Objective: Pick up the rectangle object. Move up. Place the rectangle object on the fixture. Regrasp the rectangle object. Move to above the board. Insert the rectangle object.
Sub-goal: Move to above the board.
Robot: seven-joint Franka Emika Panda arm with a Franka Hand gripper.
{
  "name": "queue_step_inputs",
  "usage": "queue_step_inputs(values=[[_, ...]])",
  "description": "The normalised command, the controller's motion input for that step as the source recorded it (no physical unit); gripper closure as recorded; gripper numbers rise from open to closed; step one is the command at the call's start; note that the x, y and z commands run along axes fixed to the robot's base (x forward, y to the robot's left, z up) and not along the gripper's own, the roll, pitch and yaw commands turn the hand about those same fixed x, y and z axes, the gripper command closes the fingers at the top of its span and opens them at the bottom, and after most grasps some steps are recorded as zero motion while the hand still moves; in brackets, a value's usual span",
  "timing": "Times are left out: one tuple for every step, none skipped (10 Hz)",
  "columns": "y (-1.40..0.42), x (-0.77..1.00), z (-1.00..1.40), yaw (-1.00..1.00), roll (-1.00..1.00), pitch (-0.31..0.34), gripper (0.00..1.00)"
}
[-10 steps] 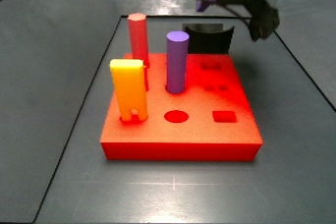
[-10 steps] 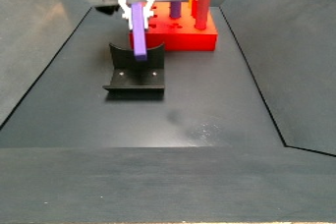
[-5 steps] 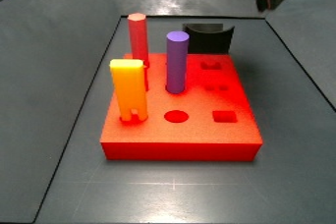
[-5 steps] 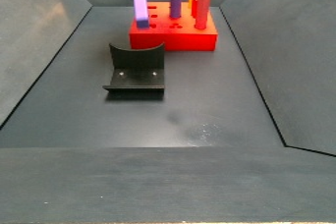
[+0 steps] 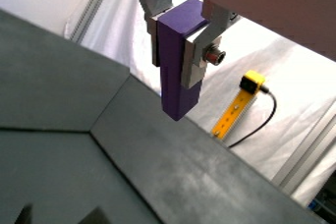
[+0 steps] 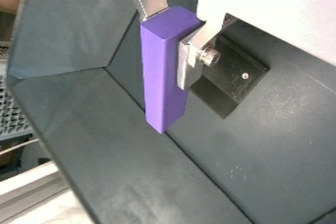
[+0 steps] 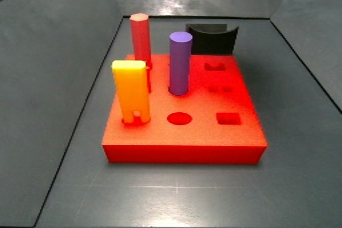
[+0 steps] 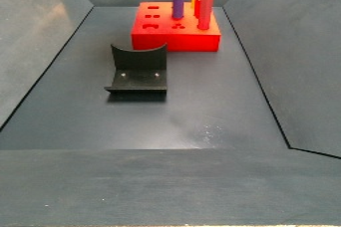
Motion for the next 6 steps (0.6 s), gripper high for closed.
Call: queue_step_inputs(values=[[-0.02, -0.07, 0.99, 0.02, -0.04, 0.020, 1.00], [-0.02, -0.05, 0.81, 0.01, -0.04, 0.031, 1.00], [-0.01, -0.03, 0.56, 0.01, -0.05, 0.047, 1.00], [-0.02, -0.01, 0.38, 0.01, -0.05, 0.062, 1.00], [-1.00, -0.44, 0.09, -0.09, -1.00, -0.048, 1.00], [-1.00, -0.44, 0.06, -0.09, -1.00, -0.050, 1.00]])
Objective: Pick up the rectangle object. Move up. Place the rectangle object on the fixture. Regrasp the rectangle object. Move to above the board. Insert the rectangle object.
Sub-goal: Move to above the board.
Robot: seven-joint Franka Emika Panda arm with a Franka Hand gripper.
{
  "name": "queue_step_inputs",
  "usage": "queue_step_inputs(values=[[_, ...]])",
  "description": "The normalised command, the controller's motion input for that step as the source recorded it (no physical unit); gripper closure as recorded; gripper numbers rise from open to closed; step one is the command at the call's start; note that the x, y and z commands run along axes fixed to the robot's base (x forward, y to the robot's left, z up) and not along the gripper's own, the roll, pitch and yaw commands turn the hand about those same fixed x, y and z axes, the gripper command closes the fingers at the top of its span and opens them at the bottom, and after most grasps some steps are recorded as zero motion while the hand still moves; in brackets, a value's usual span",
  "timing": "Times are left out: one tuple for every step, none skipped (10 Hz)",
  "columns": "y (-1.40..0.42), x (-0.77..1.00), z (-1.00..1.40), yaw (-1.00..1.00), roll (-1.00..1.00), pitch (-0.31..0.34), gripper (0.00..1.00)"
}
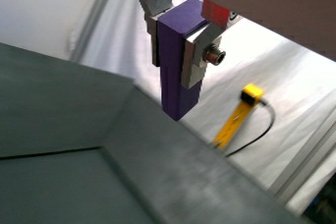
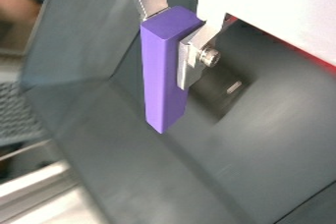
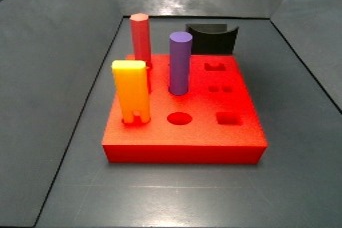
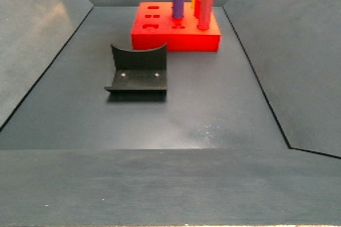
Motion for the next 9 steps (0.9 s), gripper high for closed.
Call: queue_step_inputs(values=[[-1.00, -0.47, 0.08, -0.10, -1.00, -0.063, 1.00], [-1.00, -0.48, 0.07, -0.10, -1.00, -0.065, 1.00], [-1.00, -0.49, 0.07, -0.11, -1.00, -0.065, 1.00], [-1.00, -0.49, 0.07, -0.11, -1.00, -0.059, 1.00], [-1.00, -0.51, 0.07, -0.12, -1.00, -0.049, 1.00], [-1.00, -0.53, 0.07, -0.12, -1.00, -0.046, 1.00], [-0.99, -0.53, 0.06, -0.12, -1.00, -0.045, 1.00], [-0.47, -0.30, 0.03, -0.12, -1.00, -0.045, 1.00], [-0.26, -0.20, 0.01, -0.11, -1.00, -0.046, 1.00]])
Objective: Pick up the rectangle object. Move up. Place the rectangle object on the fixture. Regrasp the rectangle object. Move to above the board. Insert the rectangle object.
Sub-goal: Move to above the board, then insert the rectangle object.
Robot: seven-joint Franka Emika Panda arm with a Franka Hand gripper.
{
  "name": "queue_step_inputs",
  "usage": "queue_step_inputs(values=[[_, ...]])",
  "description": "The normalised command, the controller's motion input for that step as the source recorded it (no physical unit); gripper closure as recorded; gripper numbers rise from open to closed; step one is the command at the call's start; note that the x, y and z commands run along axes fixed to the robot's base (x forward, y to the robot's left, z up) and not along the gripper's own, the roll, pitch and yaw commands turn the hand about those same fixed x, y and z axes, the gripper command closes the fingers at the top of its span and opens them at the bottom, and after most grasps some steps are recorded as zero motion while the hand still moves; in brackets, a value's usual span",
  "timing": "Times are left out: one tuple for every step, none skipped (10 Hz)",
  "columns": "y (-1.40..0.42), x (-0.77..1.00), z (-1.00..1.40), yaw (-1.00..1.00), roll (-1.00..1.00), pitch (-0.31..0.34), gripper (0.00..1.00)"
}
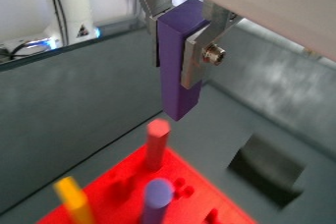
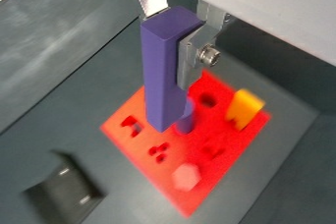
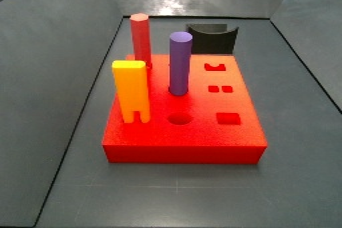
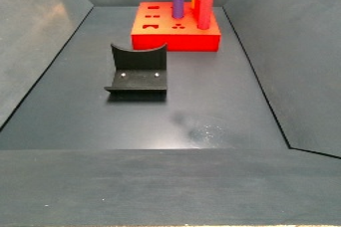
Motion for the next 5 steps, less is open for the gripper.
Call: queue_step_inputs(values=[[-0.08, -0.10, 0.00, -0.08, -0.81, -0.023, 1.00], [-0.05, -0.07, 0.01, -0.04, -0.51, -0.020, 1.00], [-0.03, -0.05, -0.01, -0.03, -0.33, -0.022, 1.00], [-0.01, -0.04, 0.00, -0.02, -0.26, -0.019, 1.00], [0.00, 0.00, -0.02, 0.00, 0.00, 0.000, 1.00]])
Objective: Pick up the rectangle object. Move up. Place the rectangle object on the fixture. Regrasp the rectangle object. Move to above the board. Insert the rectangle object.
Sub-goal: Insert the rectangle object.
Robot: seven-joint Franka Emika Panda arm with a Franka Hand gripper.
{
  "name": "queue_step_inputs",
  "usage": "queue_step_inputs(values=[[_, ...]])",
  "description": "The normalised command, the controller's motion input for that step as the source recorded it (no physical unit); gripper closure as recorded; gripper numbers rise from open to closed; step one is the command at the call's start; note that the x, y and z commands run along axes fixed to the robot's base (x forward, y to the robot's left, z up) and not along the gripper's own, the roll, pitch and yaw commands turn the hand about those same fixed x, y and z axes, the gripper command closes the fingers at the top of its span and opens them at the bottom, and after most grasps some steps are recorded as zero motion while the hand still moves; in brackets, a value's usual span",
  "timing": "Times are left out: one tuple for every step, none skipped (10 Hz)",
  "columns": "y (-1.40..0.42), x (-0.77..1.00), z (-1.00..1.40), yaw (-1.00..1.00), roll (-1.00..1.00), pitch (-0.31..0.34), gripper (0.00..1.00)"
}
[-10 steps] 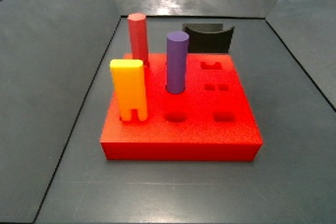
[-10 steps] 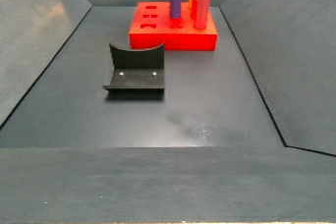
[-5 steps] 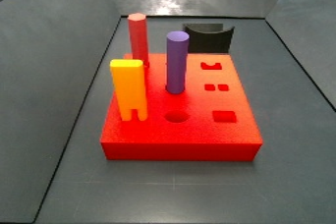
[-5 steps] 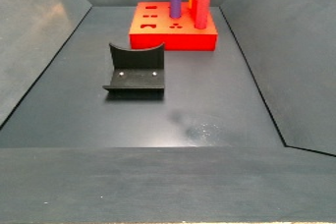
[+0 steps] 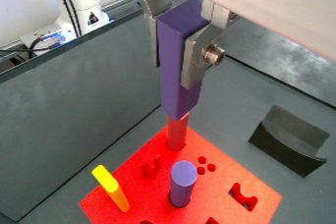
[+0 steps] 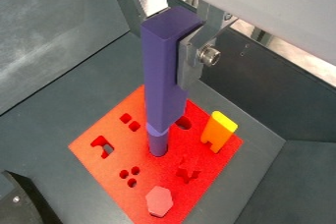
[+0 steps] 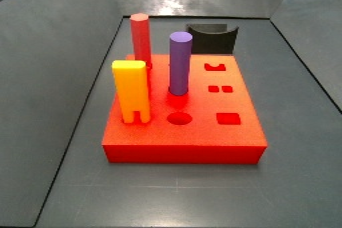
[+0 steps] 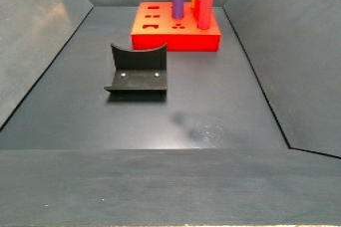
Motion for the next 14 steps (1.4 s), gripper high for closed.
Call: queue_step_inputs(values=[[0.00, 0.00, 0.00, 0.00, -0.01, 0.000, 1.00], [-0.09, 0.00, 0.00, 0.00, 0.00, 0.000, 1.00], [-0.27, 0.64, 0.00, -0.31, 0.00, 0.000, 1.00], [-0.21, 0.53, -0.02, -0.49, 0.00, 0.000, 1.00], [-0.20, 0.46, -0.08, -0.56, 0.00, 0.000, 1.00], [-0.18, 0.39, -0.09, -0.63, 0.00, 0.000, 1.00], [-0.11, 0.15, -0.09, -0.86, 0.00, 0.000, 1.00], [-0.05, 0.00, -0.10, -1.00, 0.00, 0.000, 1.00], [-0.05, 0.00, -0.09, -1.00, 0.00, 0.000, 1.00], [-0.04, 0.00, -0.10, -1.00, 0.00, 0.000, 1.00], [-0.03, 0.00, -0.11, -1.00, 0.00, -0.001, 1.00], [-0.02, 0.00, -0.11, -1.00, 0.00, -0.004, 1.00], [-0.02, 0.04, -0.07, -1.00, 0.00, 0.000, 1.00], [-0.14, 0.83, -0.14, -0.31, 0.00, -0.026, 1.00]])
